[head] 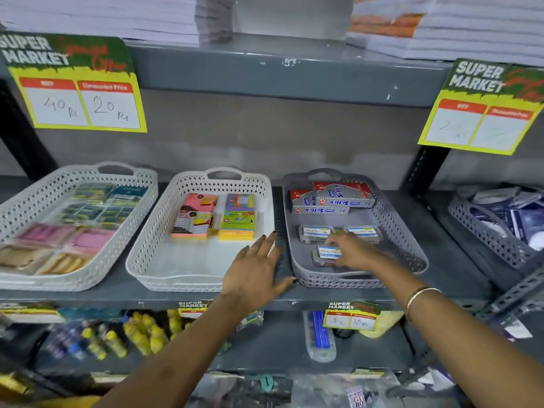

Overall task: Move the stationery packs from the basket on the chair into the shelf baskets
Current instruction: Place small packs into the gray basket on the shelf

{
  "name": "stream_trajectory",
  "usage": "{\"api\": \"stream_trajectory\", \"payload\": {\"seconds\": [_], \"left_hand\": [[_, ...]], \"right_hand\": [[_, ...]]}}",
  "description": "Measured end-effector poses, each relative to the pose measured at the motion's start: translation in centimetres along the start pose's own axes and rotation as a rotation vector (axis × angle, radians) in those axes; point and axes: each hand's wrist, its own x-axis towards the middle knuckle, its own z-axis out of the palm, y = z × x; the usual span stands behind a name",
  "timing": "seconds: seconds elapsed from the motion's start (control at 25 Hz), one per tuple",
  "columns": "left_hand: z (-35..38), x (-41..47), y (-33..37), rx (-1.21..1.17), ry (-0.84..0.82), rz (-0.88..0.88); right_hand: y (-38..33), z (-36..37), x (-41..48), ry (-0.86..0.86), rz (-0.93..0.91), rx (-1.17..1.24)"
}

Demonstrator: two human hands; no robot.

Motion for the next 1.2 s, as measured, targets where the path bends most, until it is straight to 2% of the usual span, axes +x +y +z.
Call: {"api": "stream_trajectory", "payload": {"seconds": [0.28, 0.72, 0.8, 0.96, 1.04, 1.2], "left_hand": [[0.0, 0.0, -0.1, 0.021, 0.005, -0.001], [-0.1, 0.0, 0.1, 0.036, -0.013, 0.004], [-0.1, 0.0, 0.1, 0.036, -0.013, 0.006], [-0.9, -0.3, 0.2, 0.035, -0.011, 0.017], [-1.6, -0.7, -0.3, -0.033, 0.053, 0.021], [-3.1, -4.8, -5.0, -0.149, 0.399, -0.063]], "right_hand": [[-1.0, -0.1, -0.3, -0.096, -0.104, 0.003], [-1.1, -0.2, -0.4, -0.096, -0.101, -0.002], [-1.3, -1.0, -0.3, -0.068, -0.085, 0.01], [-3.8, -3.7, 0.2, 0.125, -0.153, -0.023], [-6.1, -5.2, 0.7, 0.244, -0.225, 0.012], [-14.2, -6.6, 2.3, 0.397, -0.433, 0.119]]}}
